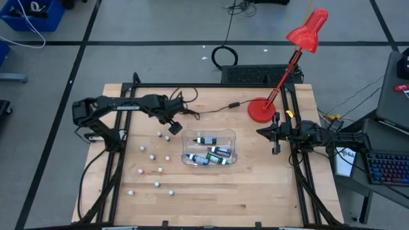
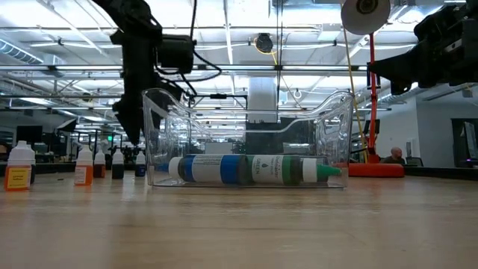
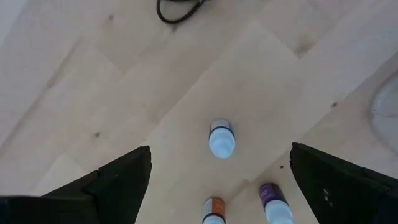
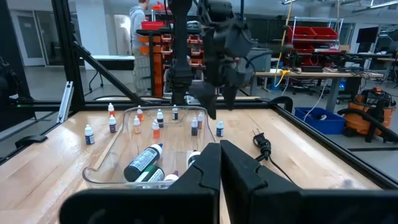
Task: Pick & Place food coloring
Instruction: Put the small black food coloring bottle into the transparent bin
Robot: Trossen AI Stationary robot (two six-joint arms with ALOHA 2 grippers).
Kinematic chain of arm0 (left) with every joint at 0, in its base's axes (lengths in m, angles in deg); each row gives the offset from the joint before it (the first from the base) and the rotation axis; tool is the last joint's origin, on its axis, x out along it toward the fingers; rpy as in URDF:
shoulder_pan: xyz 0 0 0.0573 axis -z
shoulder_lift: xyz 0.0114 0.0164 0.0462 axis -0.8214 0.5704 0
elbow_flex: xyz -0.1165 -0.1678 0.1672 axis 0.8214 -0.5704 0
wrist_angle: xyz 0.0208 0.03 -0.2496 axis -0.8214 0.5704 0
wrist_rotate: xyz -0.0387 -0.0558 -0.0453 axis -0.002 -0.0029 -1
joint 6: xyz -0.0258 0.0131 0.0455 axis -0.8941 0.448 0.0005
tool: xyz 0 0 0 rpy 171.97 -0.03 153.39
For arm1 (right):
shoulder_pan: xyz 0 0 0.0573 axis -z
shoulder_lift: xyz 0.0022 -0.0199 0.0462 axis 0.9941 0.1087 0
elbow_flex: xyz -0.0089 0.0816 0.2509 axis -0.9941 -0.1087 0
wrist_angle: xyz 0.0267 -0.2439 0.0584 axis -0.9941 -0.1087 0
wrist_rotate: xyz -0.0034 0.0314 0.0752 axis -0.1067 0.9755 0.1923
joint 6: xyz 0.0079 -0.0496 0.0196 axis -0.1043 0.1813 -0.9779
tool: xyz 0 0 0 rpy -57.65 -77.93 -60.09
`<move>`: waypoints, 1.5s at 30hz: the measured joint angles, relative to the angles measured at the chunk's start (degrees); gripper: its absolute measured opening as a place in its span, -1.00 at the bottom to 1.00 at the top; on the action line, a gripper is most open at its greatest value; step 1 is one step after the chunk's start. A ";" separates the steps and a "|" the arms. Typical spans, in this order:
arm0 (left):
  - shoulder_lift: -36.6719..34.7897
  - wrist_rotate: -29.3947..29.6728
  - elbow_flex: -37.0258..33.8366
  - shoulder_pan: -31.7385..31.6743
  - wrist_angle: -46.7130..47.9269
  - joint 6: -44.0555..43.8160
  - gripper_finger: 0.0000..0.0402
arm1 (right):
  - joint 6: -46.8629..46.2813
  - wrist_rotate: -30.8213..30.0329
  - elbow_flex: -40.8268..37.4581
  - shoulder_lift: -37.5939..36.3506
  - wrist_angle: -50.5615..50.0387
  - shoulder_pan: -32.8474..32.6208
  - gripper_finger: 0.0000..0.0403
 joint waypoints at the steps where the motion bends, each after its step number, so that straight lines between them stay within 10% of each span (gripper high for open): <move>1: 0.64 -0.02 0.00 0.00 -0.04 -0.06 0.89 | -0.02 0.00 0.00 0.00 0.00 0.00 -1.00; 24: 6.10 2.75 0.00 1.70 -0.55 -1.24 0.87 | 0.00 0.00 0.00 0.00 0.00 0.00 -1.00; 45: 6.10 2.31 0.00 1.66 -1.07 -1.08 0.02 | 0.00 0.00 0.00 0.00 0.00 0.00 -1.00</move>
